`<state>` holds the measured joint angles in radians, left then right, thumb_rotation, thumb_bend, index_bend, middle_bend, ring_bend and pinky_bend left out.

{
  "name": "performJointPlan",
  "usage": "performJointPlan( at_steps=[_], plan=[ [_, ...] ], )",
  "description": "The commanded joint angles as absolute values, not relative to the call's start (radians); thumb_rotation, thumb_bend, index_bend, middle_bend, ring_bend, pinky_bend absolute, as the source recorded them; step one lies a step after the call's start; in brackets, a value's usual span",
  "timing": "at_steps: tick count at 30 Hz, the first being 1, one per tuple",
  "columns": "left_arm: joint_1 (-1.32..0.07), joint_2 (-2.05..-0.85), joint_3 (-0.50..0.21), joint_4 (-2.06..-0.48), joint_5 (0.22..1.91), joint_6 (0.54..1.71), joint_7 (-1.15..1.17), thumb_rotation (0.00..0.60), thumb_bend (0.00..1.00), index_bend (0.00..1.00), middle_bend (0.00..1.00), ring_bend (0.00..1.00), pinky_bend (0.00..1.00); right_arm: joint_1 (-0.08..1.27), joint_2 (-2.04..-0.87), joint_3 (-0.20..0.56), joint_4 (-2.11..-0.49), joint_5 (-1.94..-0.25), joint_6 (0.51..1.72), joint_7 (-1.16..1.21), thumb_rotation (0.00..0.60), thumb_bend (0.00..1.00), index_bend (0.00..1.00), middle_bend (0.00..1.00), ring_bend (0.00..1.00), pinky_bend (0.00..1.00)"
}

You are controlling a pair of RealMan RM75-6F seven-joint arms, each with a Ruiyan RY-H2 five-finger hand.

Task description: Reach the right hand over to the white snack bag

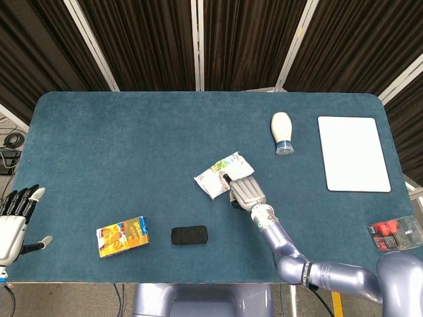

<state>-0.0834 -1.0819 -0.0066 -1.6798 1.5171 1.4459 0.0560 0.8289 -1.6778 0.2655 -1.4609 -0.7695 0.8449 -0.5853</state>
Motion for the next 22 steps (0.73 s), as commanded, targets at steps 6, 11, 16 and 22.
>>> performJointPlan(
  at_steps=[6,11,16,22],
  plan=[
    [-0.088,-1.082,-0.006,-1.679,1.514,1.438,0.056,0.6,0.12,0.0,0.0,0.0,0.0,0.869,-1.7,0.237,-1.418,-0.691,0.844,-0.612,0.6,0.73,0.0,0.97,1.0,0.93],
    [-0.087,-1.08,-0.005,-1.681,1.514,1.441,0.055,0.6,0.12,0.0,0.0,0.0,0.0,0.883,-1.703,0.224,-1.418,-0.665,0.86,-0.62,0.6,0.73,0.0,0.97,1.0,0.93],
    [-0.086,-1.08,-0.004,-1.683,1.515,1.443,0.055,0.6,0.12,0.0,0.0,0.0,0.0,0.894,-1.703,0.213,-1.421,-0.649,0.868,-0.623,0.6,0.73,0.0,0.97,1.0,0.93],
    [-0.086,-1.078,-0.004,-1.684,1.515,1.445,0.053,0.6,0.12,0.0,0.0,0.0,0.0,0.903,-1.703,0.203,-1.423,-0.639,0.876,-0.622,0.6,0.73,0.0,0.97,1.0,0.93]
  ],
)
